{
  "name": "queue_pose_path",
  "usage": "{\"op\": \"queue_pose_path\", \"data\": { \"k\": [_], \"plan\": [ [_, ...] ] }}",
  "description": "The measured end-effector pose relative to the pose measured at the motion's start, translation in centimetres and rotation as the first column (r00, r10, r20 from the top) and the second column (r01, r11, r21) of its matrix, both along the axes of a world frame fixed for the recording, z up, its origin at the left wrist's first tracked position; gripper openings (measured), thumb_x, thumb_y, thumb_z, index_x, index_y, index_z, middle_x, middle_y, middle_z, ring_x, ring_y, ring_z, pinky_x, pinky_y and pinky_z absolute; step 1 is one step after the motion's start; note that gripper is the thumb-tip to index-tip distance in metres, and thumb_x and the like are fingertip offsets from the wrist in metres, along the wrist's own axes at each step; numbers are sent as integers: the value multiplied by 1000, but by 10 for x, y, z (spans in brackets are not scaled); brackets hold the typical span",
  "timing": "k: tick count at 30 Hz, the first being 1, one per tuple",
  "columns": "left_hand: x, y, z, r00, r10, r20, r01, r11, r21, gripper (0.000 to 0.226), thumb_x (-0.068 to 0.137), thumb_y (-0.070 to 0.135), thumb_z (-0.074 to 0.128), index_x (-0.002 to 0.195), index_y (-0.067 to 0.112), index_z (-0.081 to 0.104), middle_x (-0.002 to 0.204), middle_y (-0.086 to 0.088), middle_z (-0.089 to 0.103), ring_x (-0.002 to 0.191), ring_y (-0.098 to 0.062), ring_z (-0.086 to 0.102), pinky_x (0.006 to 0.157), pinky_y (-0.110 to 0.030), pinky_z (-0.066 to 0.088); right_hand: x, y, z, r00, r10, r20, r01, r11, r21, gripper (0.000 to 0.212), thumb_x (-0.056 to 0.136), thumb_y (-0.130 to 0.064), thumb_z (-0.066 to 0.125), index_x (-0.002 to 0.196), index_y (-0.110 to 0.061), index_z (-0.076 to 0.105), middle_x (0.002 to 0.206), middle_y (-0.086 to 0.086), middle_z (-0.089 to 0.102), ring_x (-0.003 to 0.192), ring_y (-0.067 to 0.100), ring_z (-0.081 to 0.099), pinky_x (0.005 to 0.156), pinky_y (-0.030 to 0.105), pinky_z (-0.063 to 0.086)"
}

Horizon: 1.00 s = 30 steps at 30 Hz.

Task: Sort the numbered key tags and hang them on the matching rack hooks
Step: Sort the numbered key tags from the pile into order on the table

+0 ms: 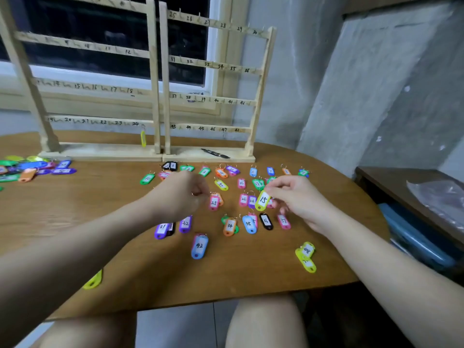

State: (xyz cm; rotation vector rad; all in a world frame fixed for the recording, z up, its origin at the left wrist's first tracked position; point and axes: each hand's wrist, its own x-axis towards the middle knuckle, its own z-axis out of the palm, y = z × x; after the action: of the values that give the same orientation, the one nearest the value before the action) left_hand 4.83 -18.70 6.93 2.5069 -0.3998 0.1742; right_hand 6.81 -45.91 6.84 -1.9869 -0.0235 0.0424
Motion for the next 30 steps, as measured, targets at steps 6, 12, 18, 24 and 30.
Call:
{"op": "queue_pose_path", "data": {
  "k": [6,12,18,24,30],
  "plan": [
    [6,28,-14,1000,17,-18,-17,1000,-22,18,92,16,64,77,26,62,72,12,62,66,-5,54,56,-10,34,24,24,-15,999,-16,-29,14,998,-63,4,95,-16,70,96,-13,72,64,4,64,52,11,54,52,26,44],
    [22,34,-21,999,17,-34,-17,1000,-14,12,95,20,63,86,27,64,88,7,68,80,-8,60,63,-13,39,45,35,-22,999,-44,0,43,986,-158,5,95,-19,69,96,-15,73,55,-5,62,44,6,48,47,22,40],
    [44,40,-26,999,52,-13,-52,999,-8,17,91,18,63,80,30,65,81,10,68,76,-7,60,65,-20,40,79,62,-16,994,31,100,-4,968,-252,5,94,-19,71,92,-16,74,71,-2,71,43,-2,52,44,12,40],
    [56,46,-26,1000,30,9,-30,999,16,11,94,21,63,87,25,70,88,9,70,86,-10,63,75,-24,47,112,83,-19,990,43,137,7,937,-348,8,95,-19,69,91,-15,75,85,9,74,62,11,58,55,22,44],
    [67,60,-26,999,11,45,-11,1000,0,11,94,21,63,87,24,72,84,10,70,84,-11,64,71,-23,47,124,88,-30,986,72,152,1,899,-437,10,97,-18,66,92,-13,73,88,6,73,46,1,57,46,18,45]
  ]
}}
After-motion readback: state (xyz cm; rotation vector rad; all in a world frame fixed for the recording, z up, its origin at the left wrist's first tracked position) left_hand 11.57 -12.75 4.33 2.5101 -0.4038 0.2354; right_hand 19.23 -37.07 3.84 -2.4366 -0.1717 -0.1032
